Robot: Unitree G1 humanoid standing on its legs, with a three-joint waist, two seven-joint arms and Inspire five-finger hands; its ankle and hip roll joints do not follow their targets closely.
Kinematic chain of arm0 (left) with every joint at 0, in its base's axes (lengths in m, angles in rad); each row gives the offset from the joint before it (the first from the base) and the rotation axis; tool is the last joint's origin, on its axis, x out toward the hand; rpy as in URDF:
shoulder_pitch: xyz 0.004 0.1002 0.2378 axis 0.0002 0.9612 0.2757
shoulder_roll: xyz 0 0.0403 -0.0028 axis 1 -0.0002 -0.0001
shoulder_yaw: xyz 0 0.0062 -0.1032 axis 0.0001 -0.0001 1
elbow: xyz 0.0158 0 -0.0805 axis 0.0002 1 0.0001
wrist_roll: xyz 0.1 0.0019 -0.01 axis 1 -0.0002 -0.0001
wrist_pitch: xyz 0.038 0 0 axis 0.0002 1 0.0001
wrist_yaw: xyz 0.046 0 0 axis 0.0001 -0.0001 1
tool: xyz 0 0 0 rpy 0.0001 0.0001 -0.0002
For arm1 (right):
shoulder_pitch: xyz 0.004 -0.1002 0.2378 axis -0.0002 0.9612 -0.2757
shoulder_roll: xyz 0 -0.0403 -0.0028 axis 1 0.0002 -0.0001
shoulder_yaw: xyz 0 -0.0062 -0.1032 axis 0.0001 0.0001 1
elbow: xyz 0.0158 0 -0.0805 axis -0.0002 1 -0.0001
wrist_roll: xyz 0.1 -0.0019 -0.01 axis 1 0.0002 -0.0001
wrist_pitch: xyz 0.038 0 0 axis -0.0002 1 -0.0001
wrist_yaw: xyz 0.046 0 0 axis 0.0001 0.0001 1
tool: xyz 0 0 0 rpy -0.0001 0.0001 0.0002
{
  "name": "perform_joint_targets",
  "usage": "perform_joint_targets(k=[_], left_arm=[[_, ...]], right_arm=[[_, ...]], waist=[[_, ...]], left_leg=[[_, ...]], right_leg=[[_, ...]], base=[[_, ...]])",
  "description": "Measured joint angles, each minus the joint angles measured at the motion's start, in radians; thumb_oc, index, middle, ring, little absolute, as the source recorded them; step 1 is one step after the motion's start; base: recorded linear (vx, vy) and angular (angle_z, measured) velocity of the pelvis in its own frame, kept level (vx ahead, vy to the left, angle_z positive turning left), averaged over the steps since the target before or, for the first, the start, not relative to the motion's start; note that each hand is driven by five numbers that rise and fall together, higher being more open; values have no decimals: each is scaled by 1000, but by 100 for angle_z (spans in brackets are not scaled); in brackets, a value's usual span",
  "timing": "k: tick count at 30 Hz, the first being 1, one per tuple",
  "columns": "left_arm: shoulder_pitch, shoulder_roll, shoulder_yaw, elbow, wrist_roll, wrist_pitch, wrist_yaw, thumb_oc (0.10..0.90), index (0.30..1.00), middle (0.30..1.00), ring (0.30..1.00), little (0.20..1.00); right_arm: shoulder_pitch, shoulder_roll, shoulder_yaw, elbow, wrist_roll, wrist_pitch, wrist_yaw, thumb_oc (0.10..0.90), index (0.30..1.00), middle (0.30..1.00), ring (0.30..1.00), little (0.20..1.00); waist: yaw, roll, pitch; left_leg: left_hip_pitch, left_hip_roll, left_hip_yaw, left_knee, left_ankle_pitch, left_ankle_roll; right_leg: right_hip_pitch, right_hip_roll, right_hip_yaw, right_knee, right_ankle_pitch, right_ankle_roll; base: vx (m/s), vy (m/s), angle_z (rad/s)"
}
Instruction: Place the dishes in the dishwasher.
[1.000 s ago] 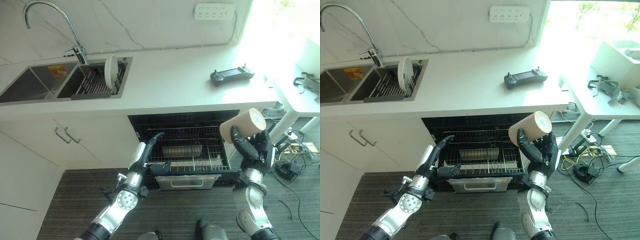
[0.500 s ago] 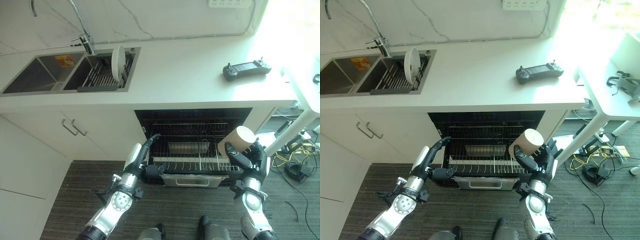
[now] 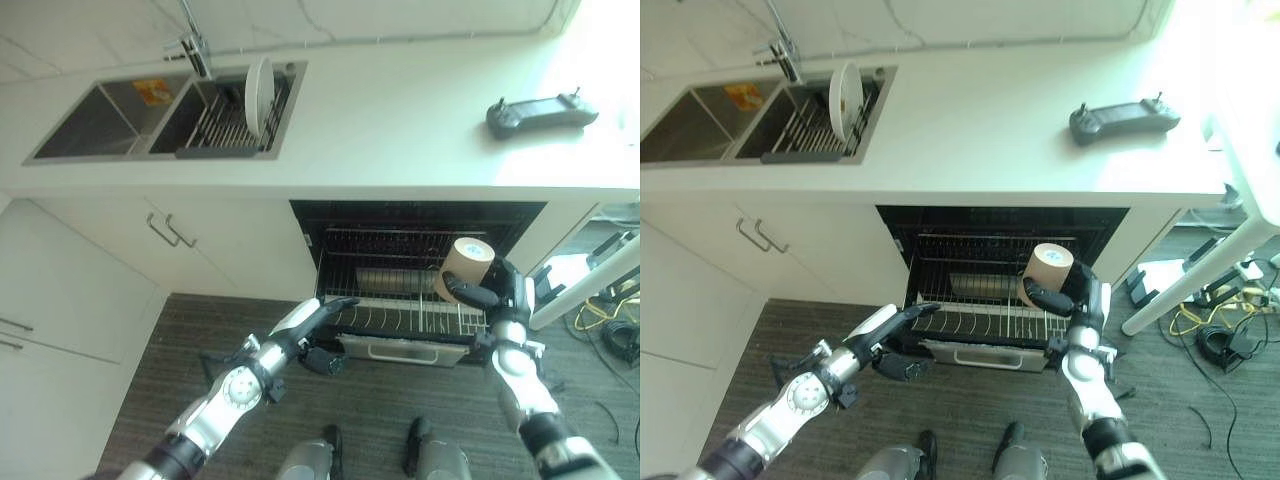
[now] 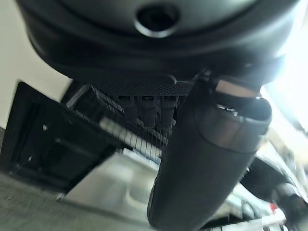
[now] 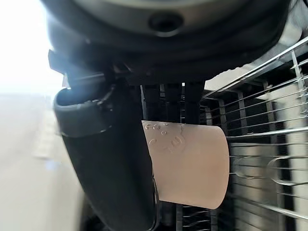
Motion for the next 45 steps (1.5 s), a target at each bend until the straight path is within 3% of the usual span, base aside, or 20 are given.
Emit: perform_joint_targets(k=[6, 11, 18, 36, 37, 38, 39, 45], left_arm=[[-92, 40, -33, -42, 87, 0, -20, 800, 900, 900, 900, 900], [-157, 47, -49, -61, 126, 0, -16, 800, 900, 900, 900, 900], [-229, 91, -60, -110, 156, 0, -15, 800, 900, 900, 900, 900], [-231, 95, -84, -118, 156, -9, -7, 800, 900, 900, 900, 900], [-224, 95, -86, -119, 165, -9, 9, 800, 900, 900, 900, 900], [-219, 95, -86, -120, 166, -9, 14, 800, 900, 900, 900, 900], [-215, 95, -87, -120, 172, -8, 23, 800, 900, 900, 900, 900], [-213, 95, -93, -120, 186, -3, 31, 800, 900, 900, 900, 900]], right_arm=[[-124, -5, 6, 83, -103, 93, 19, 400, 300, 300, 300, 300], [-194, -42, 16, 105, -144, 113, 36, 400, 300, 300, 300, 300], [-338, -75, -10, 202, -142, 130, 4, 400, 300, 300, 300, 300], [-346, -63, -5, 233, -231, 190, -102, 400, 300, 300, 300, 300], [-346, -52, -5, 233, -230, 195, -119, 453, 380, 380, 380, 380], [-345, -46, -5, 233, -230, 196, -127, 695, 742, 742, 742, 742], [-346, -40, -5, 233, -230, 197, -132, 800, 900, 900, 900, 900], [-345, -14, 1, 233, -214, 201, -170, 800, 900, 900, 900, 900]], waist=[[6, 24, 79], [2, 48, 114], [1, 62, 152], [25, 61, 152], [24, 61, 152], [24, 61, 152], [24, 61, 152], [24, 61, 153]], left_leg=[[-11, -4, -3, 9, 2, 2], [-24, -18, -3, 7, 7, 11], [-65, -20, -1, 8, 18, 14], [-62, -28, 4, 0, 29, 22], [-62, -28, 6, 1, 29, 22], [-62, -27, 11, 1, 29, 22], [-60, -28, 14, 1, 29, 22], [-61, -28, 19, 4, 31, 27]], right_leg=[[-4, -5, -7, 1, 6, -2], [-15, -16, -4, -5, 14, 8], [-63, -18, -3, -4, 25, 4], [-64, -19, 9, -25, 48, 5], [-64, -18, 12, -28, 50, 6], [-64, -17, 15, -30, 52, 6], [-64, -17, 19, -32, 54, 7], [-64, -18, 22, -36, 65, 7]], base=[[-16, 46, 4], [-37, 31, 2], [-59, 17, 0], [0, -4, -1], [5, 0, -5], [8, 5, -9], [9, 6, -9], [2, 2, -2]])
